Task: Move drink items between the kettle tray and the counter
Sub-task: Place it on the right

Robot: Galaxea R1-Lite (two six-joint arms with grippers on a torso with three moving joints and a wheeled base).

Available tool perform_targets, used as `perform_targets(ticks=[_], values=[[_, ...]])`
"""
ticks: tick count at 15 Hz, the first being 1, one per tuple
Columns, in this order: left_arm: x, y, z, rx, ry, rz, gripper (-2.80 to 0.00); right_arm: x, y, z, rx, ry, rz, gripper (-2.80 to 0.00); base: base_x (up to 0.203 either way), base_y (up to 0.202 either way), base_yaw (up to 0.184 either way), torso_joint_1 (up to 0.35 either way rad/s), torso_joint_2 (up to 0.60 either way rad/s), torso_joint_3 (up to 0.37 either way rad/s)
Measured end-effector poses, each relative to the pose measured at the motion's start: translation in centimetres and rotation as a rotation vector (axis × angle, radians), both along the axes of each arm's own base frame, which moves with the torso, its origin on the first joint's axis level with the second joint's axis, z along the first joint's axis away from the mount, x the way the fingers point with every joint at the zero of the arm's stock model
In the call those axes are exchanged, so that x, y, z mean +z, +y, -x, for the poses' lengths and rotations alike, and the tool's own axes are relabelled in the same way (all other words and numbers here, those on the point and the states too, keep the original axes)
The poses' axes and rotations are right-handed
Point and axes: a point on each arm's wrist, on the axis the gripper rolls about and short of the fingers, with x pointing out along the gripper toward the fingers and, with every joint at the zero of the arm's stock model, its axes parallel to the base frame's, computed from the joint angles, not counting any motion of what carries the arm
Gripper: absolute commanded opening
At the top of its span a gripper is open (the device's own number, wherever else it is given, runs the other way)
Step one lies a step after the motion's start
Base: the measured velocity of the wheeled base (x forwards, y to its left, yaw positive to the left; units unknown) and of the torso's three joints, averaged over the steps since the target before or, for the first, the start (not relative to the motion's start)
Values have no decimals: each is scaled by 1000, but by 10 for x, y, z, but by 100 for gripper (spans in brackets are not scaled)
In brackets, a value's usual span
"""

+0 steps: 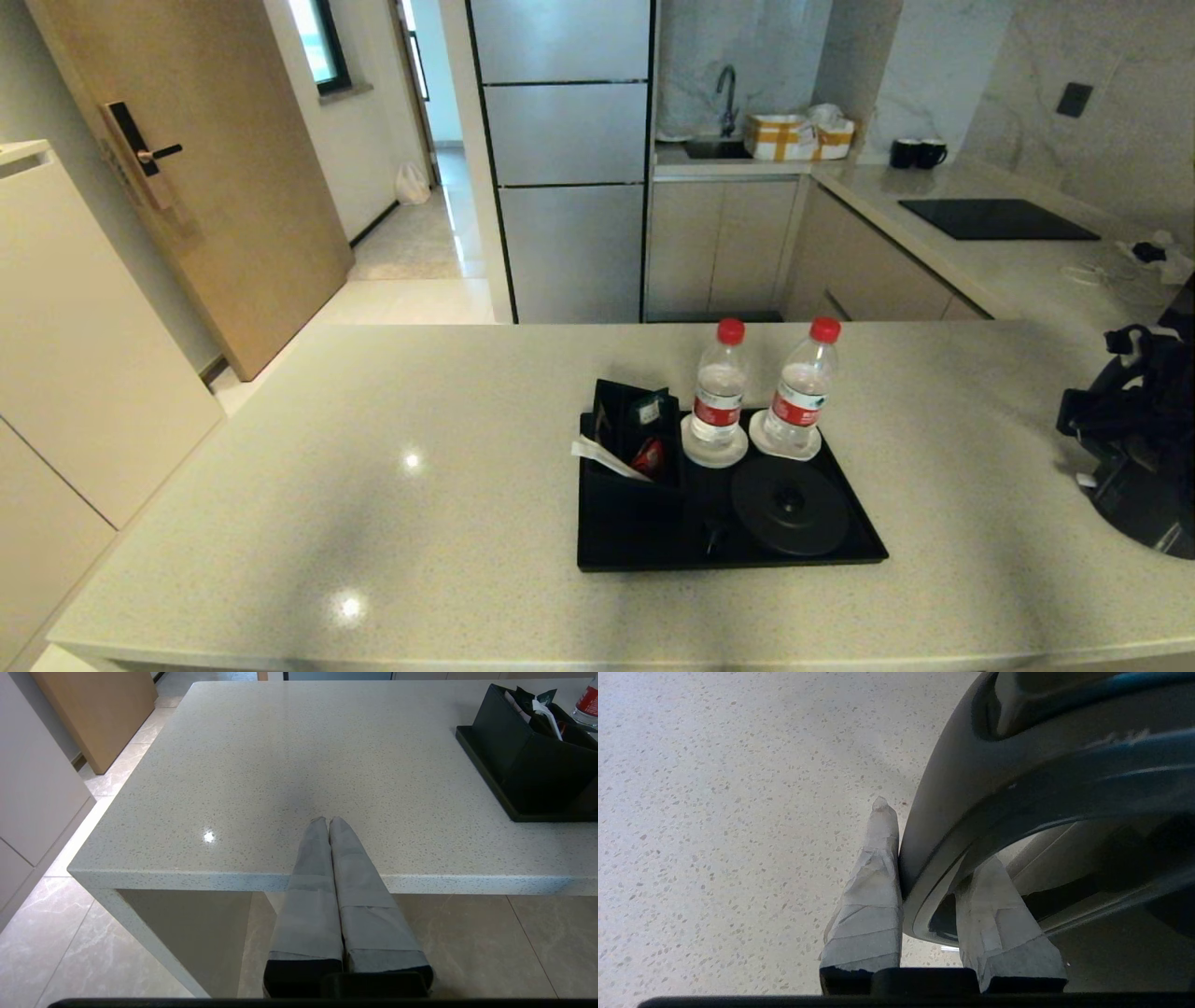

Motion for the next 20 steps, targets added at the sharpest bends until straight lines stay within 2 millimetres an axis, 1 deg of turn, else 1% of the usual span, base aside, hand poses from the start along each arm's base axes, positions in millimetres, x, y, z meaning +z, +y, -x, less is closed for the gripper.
perform_targets(ticks=[11, 12, 20], values=[[0, 0, 0, 0, 0, 0, -280, 5, -4, 5, -27, -38, -45, -280, 0, 0, 0, 0, 0, 0], [0, 0, 0, 0, 0, 0, -280, 5, -4, 6, -29, -36, -46, 0, 0, 0, 0, 0, 0, 0], [0, 0, 0, 0, 0, 0, -280, 5, -5, 11, -36, -36, -53, 0, 0, 0, 0, 0, 0, 0]])
